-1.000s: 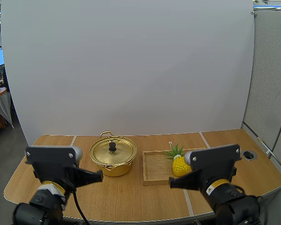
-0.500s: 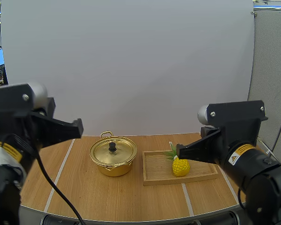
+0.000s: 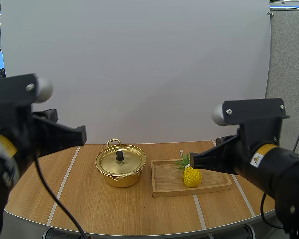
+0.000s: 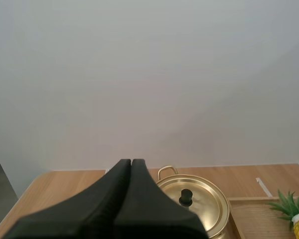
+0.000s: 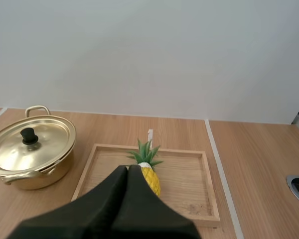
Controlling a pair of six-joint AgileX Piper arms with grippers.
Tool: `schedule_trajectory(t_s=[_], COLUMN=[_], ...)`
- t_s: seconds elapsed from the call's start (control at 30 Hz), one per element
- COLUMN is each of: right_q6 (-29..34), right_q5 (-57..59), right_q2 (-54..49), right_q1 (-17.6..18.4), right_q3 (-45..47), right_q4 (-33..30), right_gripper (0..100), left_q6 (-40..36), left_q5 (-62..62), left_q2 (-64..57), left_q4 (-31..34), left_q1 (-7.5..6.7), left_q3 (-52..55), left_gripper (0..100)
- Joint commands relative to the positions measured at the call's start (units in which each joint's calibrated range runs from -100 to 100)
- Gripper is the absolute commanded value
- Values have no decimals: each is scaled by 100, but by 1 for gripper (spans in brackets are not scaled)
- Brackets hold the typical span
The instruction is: Open the pot, put the pineapple inside, and close it
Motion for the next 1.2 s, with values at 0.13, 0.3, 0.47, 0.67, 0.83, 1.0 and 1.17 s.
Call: schedule_trajectory(t_s=[0.13,0.3,0.47,0.67,0.83,1.0,1.17], right_q6=[-56,-26,-26,-26,-40,-52,-52], right_q5=[-280,-938,-1679,-2059,-2370,-2564,-2580], right_q2=[1393,2356,3127,3836,3974,3821,3770], right_q1=[3,3,3,3,3,3,3], right_q3=[-52,-52,-52,-52,-52,-52,-52], right_q4=[-236,-236,-236,-236,-236,-236,-236], right_gripper=[0,0,0,0,46,100,100], left_q6=[402,1354,1670,1853,1853,1877,2457], left_q5=[-990,-1768,-2482,-2850,-3148,-3393,-3425], left_q2=[1799,3023,4083,5108,5395,5395,5419], left_q4=[-490,-1302,-1465,-1467,-1467,-1467,-1467], left_q1=[-28,-28,-28,-62,-136,-136,-136], left_q3=[-9,-9,-9,-9,-9,-9,-9], left_gripper=[1,1,1,1,20,100,100])
